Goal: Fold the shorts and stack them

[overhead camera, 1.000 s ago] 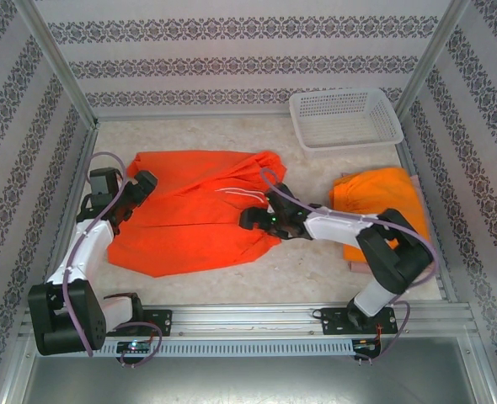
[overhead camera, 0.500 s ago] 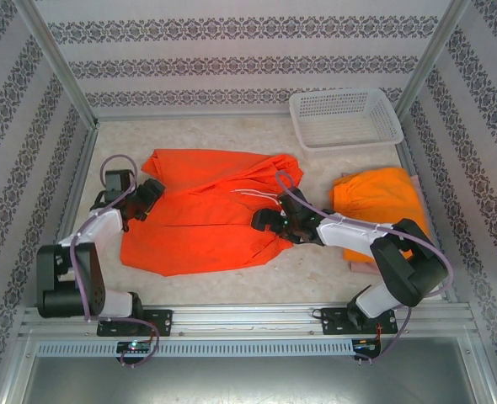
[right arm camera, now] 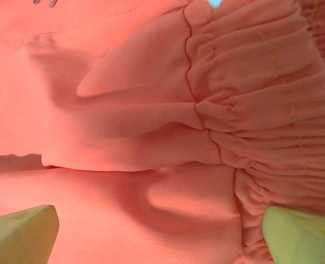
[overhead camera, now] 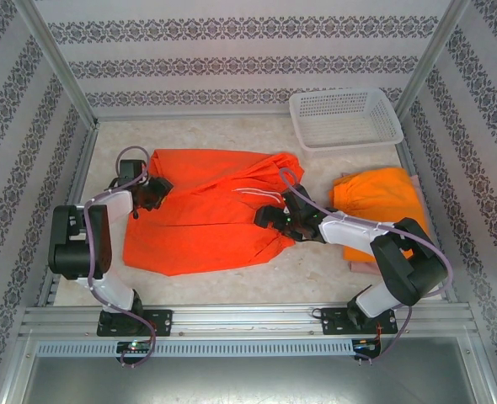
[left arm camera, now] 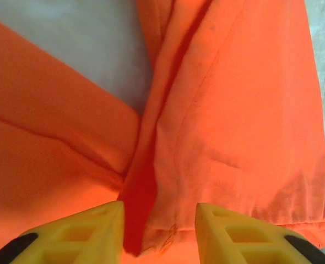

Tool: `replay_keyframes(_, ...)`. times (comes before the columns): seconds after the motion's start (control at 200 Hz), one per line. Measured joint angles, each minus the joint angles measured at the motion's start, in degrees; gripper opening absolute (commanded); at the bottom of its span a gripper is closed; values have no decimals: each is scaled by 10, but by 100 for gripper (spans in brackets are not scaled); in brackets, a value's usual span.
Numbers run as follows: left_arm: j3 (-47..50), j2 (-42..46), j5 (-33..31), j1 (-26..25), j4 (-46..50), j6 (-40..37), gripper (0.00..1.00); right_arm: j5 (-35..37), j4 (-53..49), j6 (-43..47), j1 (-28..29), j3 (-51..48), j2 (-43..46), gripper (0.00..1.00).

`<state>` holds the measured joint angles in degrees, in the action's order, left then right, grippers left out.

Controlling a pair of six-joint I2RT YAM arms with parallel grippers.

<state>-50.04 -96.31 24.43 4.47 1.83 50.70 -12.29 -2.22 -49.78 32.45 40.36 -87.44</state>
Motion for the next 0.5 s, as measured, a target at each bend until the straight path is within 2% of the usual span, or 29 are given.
replay_keyframes(0.065,-11,-13,4,-4,-3,3,27,-2,1,2,-3,0,-1,98)
replay_keyframes(0.24,-40,-43,11,-7,-12,11,0,-9,4,4,-9,0,-3,98)
replay_keyframes(0.38,-97,-65,8,-7,3,12,0,-14,7,7,-13,-1,-5,98)
replay_keyframes(0.5,-228,-100,-10,-6,38,6,0,-20,13,8,-16,-5,-5,98)
